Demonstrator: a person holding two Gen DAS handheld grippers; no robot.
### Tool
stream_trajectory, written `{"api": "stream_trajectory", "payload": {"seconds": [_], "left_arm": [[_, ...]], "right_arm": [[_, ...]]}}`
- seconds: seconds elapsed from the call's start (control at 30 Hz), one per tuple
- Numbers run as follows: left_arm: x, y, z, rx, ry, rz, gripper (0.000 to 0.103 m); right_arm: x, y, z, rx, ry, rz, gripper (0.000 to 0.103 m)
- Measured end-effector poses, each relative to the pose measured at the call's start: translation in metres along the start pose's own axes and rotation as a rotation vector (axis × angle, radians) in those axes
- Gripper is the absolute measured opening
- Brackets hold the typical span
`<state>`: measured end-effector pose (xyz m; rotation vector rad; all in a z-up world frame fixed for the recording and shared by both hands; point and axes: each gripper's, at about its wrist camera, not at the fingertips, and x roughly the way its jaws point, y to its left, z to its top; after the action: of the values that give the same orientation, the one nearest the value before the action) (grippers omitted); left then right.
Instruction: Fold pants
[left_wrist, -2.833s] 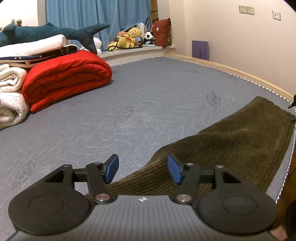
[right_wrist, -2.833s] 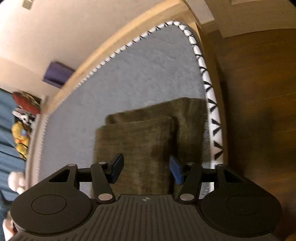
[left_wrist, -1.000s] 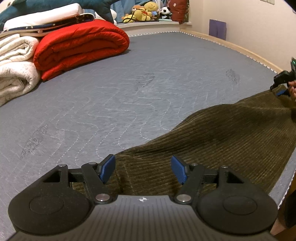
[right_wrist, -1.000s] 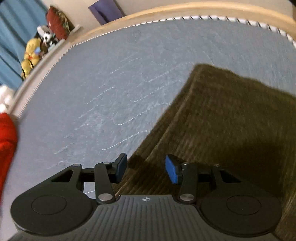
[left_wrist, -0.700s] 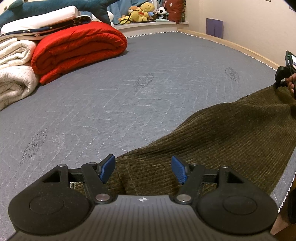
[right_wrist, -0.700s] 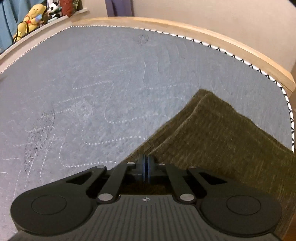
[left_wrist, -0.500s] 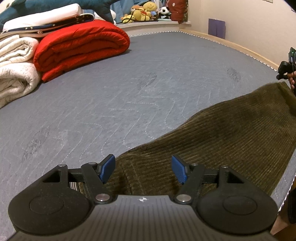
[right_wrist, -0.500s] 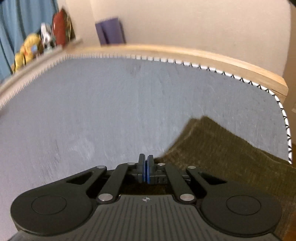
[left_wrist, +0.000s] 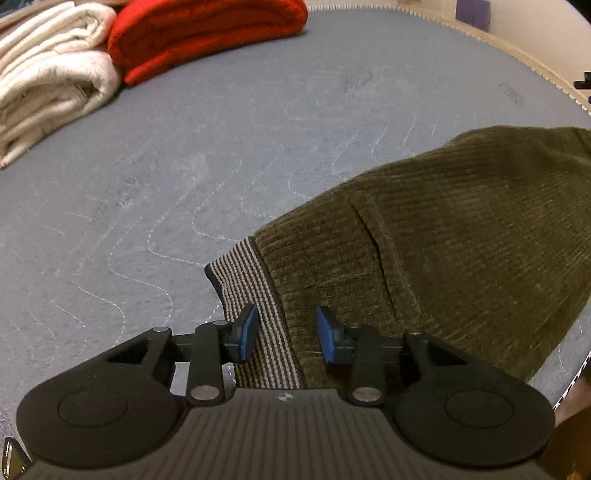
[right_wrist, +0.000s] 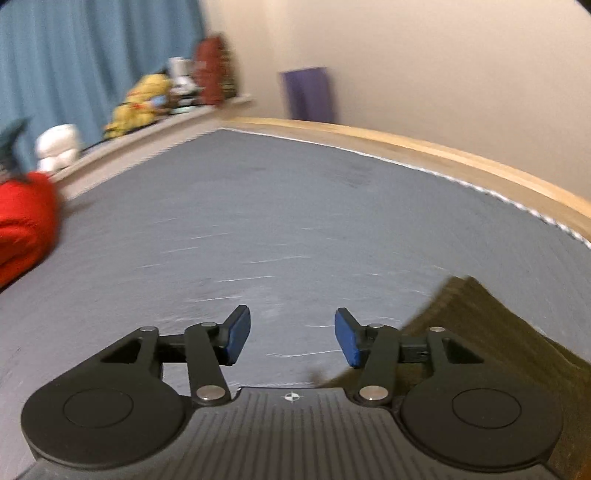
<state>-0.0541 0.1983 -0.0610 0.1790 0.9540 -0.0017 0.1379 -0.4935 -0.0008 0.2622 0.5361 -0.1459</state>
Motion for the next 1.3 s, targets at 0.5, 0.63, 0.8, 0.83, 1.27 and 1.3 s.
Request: {"api": "stream_trajectory", "payload": {"seconds": [0.5, 0.63, 0.8, 0.83, 1.27, 1.3], "left_arm": [[0.003, 0.019, -0.02, -0.24, 0.055, -0.051, 0.051], [-0.058, 0.005, -0.011, -0.12, -0.106, 0.038, 0.038], [-0.013, 0.005, -0.026, -0.098, 0.106, 0.056, 0.05], [-0.014, 0.002, -0.024, -0.078, 0.094, 0.093, 0.061], [-0.006, -0.071, -0.025, 0.279, 0.101, 0.035, 0.08], [-0.01, -0.071, -0.023, 0.278, 0.095, 0.038, 0.079]], "right_arm": [[-0.069, 0.124, -0.073, -0.589, 0.064, 0.311, 0.074], [-0.055, 0.109, -0.073, -0.581, 0.108, 0.243, 0.074], [-0.049, 0.083, -0.058, -0.453, 0.125, 0.205, 0.074], [-0.046, 0.081, -0.06, -0.444, 0.127, 0.197, 0.074], [-0.036, 0.043, -0.057, -0.423, 0.138, 0.12, 0.075], [-0.036, 0.039, -0.054, -0.406, 0.139, 0.115, 0.075]]}}
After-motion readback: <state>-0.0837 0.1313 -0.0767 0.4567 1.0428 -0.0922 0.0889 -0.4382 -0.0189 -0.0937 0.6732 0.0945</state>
